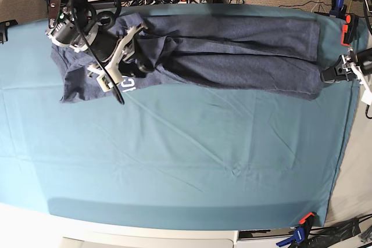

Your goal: Fold the T-shirt properly

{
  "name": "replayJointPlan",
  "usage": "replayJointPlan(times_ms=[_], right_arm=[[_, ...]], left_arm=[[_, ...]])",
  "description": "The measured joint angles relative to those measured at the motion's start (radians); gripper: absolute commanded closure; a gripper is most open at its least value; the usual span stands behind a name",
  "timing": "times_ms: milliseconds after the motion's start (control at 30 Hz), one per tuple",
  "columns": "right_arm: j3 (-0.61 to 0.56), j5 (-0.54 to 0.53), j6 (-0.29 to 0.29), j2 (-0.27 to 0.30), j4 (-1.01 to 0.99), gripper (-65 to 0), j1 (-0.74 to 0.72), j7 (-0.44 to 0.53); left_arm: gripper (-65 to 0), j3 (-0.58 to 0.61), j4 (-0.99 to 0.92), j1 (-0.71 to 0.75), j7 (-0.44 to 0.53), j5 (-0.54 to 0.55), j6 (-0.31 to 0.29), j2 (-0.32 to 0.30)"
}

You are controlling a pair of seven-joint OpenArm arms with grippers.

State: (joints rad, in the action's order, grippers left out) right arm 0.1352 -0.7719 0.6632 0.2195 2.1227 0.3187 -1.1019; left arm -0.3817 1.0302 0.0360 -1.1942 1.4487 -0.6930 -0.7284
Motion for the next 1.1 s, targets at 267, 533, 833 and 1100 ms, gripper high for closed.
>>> replayJointPlan(times_ms=[267, 533, 833, 1100], right_arm=[[0.0, -0.132, 0.034, -0.003, 0.0, -15.7, 0.0, -0.053], [0.0, -0.116, 0.034, -0.003, 0.0, -15.7, 0.0, -0.041], [0.0, -0.041, 0.033, -0.003, 0.0, -15.7, 0.0, 0.0], [0.0, 0.008, 0.034, -0.003, 0.0, -15.7, 0.0, 0.007]], left_arm=[[-30.9, 0.0, 0.0, 0.0, 0.002, -0.016, 0.0, 0.0], [-32.1, 0.007, 0.0, 0.046, 0.018, -0.02, 0.023, 0.0], [-32.1, 0.007, 0.0, 0.056, 0.001, 0.008, 0.023, 0.0], [-32.1, 0.007, 0.0, 0.056, -0.008, 0.011, 0.023, 0.0]])
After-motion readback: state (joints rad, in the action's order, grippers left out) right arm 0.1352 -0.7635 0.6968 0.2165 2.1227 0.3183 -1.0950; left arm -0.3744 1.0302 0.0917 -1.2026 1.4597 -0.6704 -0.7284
